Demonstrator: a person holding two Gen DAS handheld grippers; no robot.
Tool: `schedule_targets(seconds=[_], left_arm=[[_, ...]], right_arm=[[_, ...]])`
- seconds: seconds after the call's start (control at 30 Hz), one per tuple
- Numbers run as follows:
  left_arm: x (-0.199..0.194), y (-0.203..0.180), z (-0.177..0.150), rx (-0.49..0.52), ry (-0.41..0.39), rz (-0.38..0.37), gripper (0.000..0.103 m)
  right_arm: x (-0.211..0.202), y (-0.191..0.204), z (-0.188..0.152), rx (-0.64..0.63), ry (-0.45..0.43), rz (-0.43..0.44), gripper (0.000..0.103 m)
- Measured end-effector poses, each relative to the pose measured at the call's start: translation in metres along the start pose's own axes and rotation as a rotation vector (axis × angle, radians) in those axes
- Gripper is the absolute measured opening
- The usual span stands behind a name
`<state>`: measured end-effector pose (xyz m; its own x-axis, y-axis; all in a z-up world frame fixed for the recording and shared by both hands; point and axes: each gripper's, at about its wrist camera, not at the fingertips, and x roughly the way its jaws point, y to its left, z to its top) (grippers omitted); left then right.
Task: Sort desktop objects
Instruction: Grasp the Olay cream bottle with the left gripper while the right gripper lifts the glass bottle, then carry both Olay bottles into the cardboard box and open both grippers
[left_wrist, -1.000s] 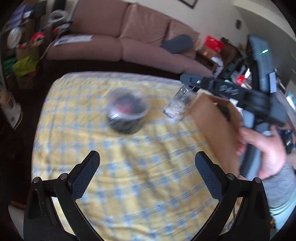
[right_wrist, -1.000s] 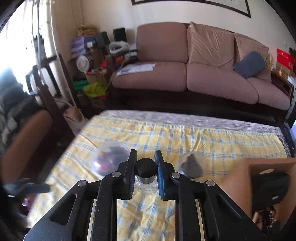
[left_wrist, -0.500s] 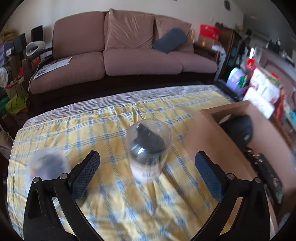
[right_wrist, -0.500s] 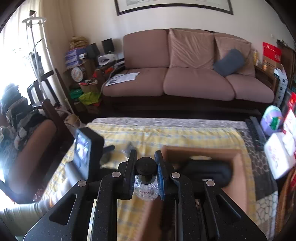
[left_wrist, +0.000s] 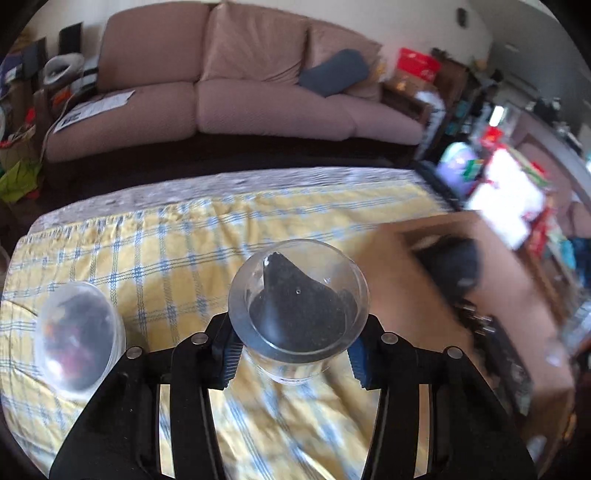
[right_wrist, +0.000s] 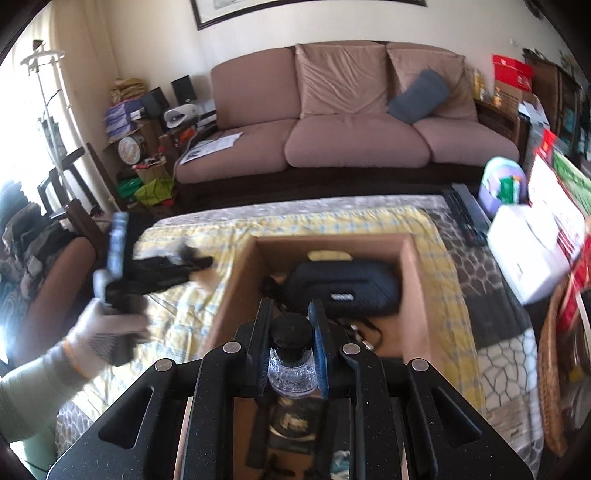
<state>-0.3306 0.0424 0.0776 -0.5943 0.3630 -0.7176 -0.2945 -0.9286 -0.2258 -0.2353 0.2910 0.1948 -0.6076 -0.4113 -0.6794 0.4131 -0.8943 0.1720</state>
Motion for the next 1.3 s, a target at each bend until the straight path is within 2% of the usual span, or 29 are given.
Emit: schedule_targets(seconds=[0.2,0.37,0.47,0.67,1.07,1.3], left_arm=[[-0.073,-0.072,-0.008,0.160,0.028,-0.174,0.045],[-0.087,-0.136,-0.013,0.240,0.154,-0.295,0.045],[-0.086,-0.166,-0.022,0.297,0.172,-0.256,0.045],[-0.088,-0.191,-0.035,0.301,0.169,-0.210,0.045],[-0.081,-0.196,-0.039,0.284,0.178,-0.170,0.045],[-0.050,-0.192,-0.026,0.286,0.226,-0.125,0.045]], right_arm=[[-0.021,-0.007,-0.020,0.014,0.029,0.030,0.019],[-0.030,0.001,-0.041,-0.016,0.097,0.025,0.019],[-0.034,0.005,-0.056,-0.018,0.118,0.027,0.019],[-0.041,0.007,-0.071,-0.011,0.120,0.035,0.019],[-0.051,0.004,-0.074,-0.008,0.122,0.022,0.019],[-0.026,-0.010,-0.051,-0.007,0.140,-0.017,0.019]])
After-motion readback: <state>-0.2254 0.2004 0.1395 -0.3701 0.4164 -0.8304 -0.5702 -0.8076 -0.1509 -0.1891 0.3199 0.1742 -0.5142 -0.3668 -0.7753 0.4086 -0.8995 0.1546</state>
